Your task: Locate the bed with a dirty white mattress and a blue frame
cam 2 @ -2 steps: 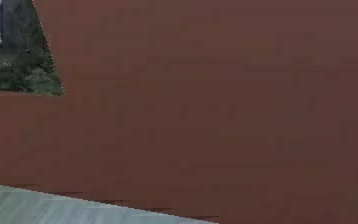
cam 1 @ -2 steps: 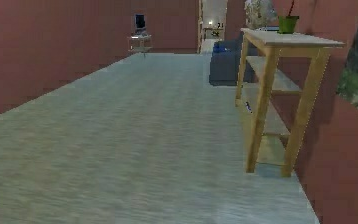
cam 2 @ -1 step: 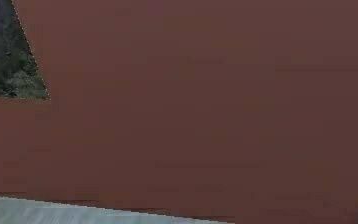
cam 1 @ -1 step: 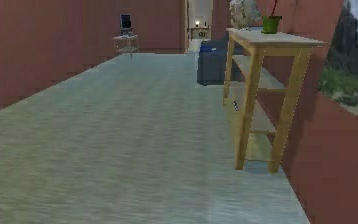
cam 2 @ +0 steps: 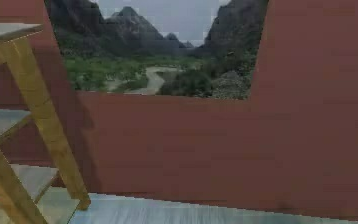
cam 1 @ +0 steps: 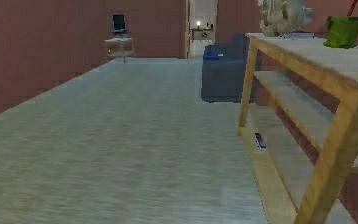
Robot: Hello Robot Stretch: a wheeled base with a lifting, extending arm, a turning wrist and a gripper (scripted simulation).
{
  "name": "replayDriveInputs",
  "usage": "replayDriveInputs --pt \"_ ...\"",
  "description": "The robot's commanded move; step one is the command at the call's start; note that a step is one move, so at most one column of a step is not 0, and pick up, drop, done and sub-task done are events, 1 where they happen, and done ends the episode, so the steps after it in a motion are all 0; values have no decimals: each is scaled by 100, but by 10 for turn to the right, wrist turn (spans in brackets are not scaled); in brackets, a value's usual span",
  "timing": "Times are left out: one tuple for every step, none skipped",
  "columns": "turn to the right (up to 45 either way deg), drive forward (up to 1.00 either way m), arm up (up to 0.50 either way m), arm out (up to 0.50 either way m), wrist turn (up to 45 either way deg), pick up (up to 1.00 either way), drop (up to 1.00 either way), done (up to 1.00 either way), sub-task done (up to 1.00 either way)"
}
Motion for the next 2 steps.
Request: replayDriveInputs --pt "0 100 0 0 0 0 0 0 0" --pt "0 100 0 0 0 0 0 0 0"
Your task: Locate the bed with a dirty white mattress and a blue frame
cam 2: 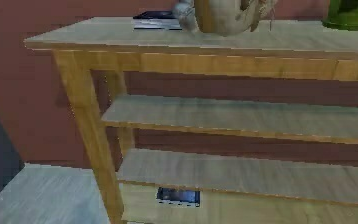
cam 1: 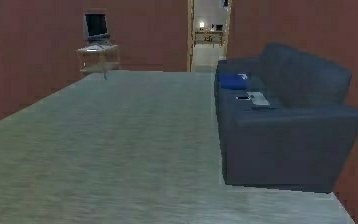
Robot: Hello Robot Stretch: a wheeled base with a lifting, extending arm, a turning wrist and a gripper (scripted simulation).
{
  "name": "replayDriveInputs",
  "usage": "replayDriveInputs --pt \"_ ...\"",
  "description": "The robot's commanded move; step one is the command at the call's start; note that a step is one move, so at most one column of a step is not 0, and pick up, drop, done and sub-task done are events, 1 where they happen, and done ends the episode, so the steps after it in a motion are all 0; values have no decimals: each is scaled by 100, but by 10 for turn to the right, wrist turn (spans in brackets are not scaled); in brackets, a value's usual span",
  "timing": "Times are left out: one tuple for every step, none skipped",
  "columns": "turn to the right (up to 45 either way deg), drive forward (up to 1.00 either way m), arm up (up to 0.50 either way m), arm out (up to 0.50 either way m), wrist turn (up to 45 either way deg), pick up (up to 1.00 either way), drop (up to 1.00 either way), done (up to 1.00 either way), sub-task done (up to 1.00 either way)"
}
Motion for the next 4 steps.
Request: replayDriveInputs --pt "0 100 0 0 0 0 0 0 0" --pt "0 30 0 0 0 0 0 0 0" --pt "60 0 0 0 0 0 0 0 0" --pt "0 100 0 0 0 0 0 0 0"
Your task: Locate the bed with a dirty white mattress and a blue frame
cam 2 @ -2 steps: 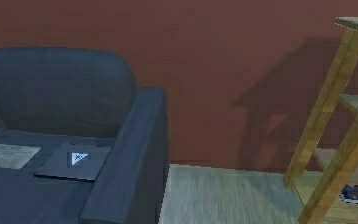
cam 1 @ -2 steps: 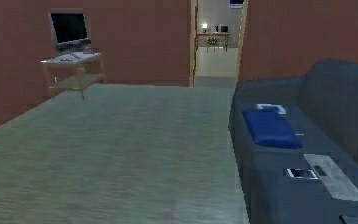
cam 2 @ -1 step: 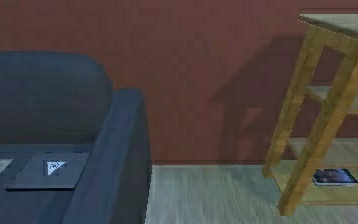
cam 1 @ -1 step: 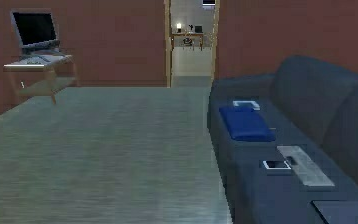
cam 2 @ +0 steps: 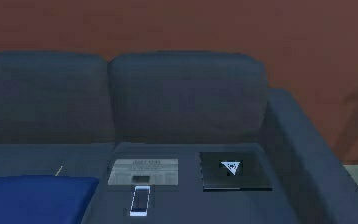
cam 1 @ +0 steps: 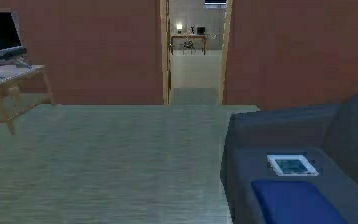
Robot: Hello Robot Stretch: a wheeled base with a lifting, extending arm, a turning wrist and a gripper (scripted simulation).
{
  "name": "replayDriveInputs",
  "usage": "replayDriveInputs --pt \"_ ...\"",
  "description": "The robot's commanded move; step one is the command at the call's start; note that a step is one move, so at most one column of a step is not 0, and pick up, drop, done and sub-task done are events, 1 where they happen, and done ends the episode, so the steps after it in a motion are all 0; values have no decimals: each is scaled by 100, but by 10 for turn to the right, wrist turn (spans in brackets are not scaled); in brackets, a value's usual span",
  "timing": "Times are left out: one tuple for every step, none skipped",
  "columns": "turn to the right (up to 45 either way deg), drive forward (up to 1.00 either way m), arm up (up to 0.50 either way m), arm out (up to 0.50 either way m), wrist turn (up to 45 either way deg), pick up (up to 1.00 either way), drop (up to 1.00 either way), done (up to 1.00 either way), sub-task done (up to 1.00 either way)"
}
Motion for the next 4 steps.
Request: replayDriveInputs --pt "0 100 0 0 0 0 0 0 0" --pt "0 80 0 0 0 0 0 0 0" --pt "180 0 0 0 0 0 0 0 0" --pt "0 100 0 0 0 0 0 0 0"
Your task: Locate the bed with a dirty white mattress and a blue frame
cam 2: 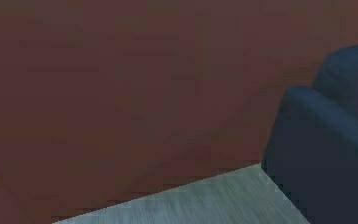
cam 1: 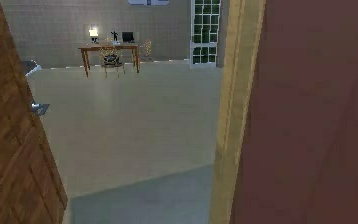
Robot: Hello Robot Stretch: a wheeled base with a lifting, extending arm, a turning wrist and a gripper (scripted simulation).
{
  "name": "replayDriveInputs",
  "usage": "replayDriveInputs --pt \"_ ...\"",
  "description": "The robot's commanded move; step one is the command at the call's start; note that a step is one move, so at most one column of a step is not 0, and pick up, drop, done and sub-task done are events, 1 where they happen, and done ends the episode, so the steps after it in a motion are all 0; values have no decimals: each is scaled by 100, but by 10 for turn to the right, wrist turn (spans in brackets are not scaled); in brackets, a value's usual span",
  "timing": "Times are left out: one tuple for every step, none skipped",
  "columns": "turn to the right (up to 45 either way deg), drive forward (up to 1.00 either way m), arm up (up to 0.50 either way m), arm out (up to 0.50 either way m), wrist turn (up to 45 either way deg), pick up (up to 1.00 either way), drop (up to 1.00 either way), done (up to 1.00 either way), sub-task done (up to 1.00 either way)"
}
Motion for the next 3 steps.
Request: replayDriveInputs --pt "0 30 0 0 0 0 0 0 0" --pt "-210 0 0 0 0 0 0 0 0" --pt "0 100 0 0 0 0 0 0 0"
